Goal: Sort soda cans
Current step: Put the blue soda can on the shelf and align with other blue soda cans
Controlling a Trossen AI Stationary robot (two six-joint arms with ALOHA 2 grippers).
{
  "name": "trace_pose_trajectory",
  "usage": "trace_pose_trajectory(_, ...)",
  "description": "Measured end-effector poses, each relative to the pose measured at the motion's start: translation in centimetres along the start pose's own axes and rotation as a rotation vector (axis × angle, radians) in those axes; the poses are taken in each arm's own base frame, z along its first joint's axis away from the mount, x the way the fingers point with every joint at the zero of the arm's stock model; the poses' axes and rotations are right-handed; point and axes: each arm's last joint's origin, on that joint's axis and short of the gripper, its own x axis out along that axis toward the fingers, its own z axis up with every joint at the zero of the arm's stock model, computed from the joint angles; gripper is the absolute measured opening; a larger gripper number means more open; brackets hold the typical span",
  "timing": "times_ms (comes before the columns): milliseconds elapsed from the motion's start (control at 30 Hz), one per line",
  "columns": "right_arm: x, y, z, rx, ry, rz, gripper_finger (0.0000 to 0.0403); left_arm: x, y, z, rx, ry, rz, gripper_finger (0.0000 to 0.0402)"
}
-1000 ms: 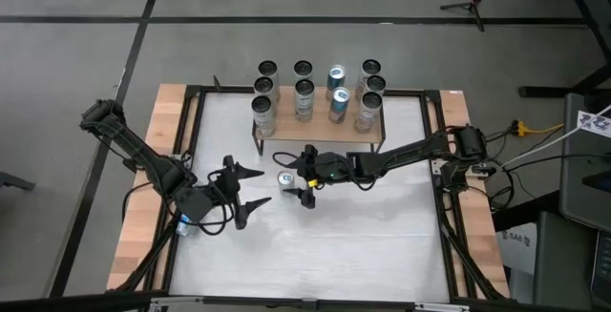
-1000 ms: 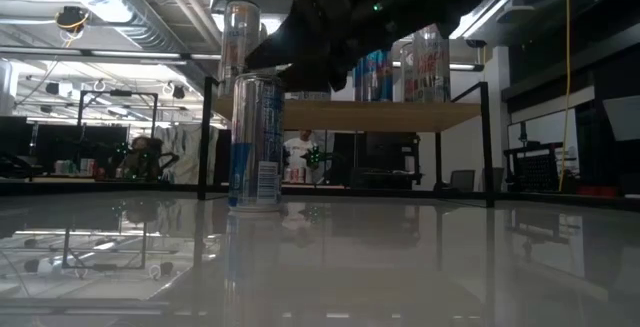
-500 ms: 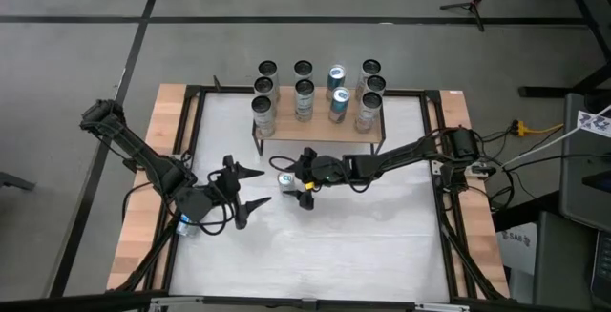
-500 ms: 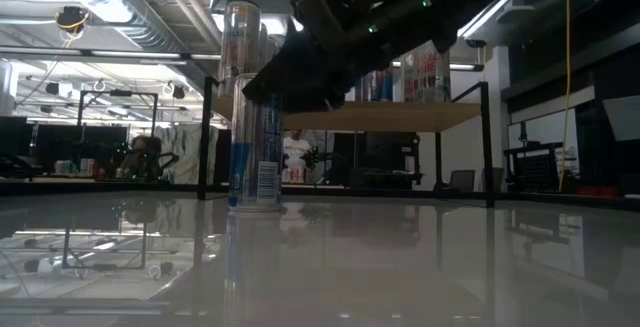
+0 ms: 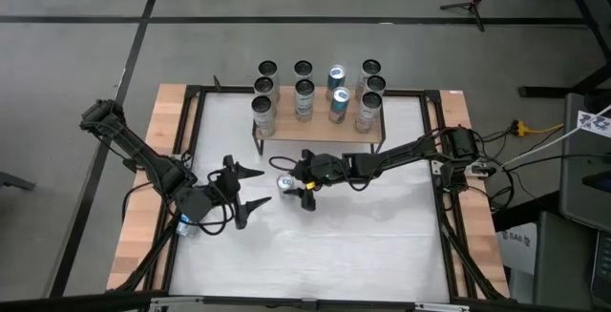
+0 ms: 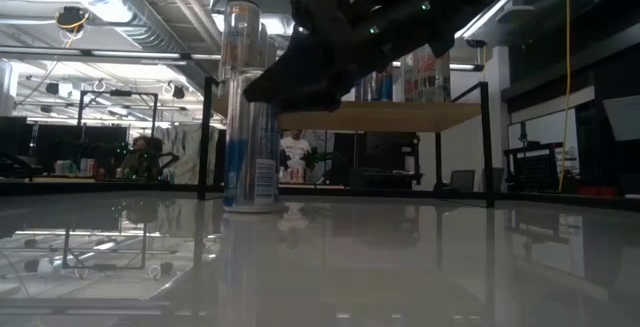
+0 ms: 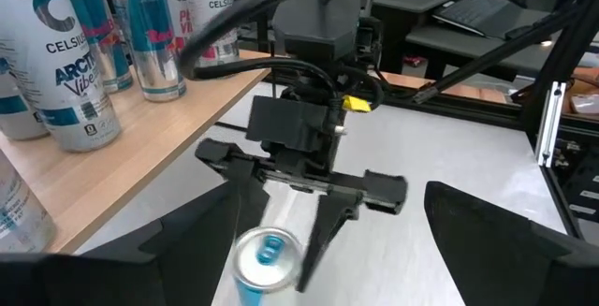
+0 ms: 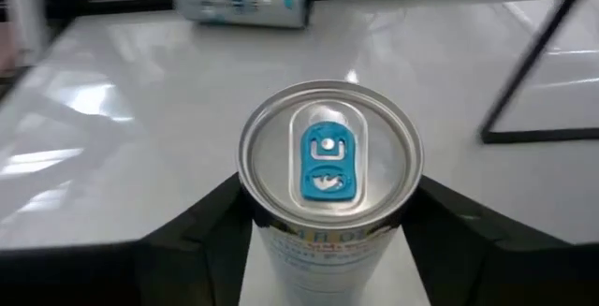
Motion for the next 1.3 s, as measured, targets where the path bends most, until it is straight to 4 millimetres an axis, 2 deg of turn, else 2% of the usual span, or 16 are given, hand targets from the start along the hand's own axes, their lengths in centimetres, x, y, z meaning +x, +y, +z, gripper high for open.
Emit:
trace_pose_trajectory(133,0.0,0.3,0.0,0.000,0.008,0.110,0.0214,0.0,0.0,0.0,0.000,0.000,0.000,0.0334)
trace_pose_trajectory(467,-0.4,1.8,-0.4,-0.095,0.045,0.547,0.0234,0.0,0.0,0.0,0.000,0.000,0.000,0.0334)
trace_pose_trajectory(567,-0.6,2.5,-0.4,-0.144,0.036,0.624,0.0235,0.0,0.0,0.0,0.000,0.000,0.000,0.0334)
trace_pose_trajectory(767,-0.7,4.3,-0.9,-0.372,-0.013,0.673,0.0236,0.0,0.0,0.0,0.000,0.000,0.000,0.0334)
trace_pose_trajectory(900,-0.7,5.4,-1.0,-0.482,-0.037,0.645,0.0236,0.0,0.0,0.0,0.000,0.000,0.000,0.0334)
trace_pose_trajectory(1300,-0.7,5.6,-1.1,-0.492,-0.021,0.581,0.0237,0.0,0.0,0.0,0.001,0.000,0.001,0.0334)
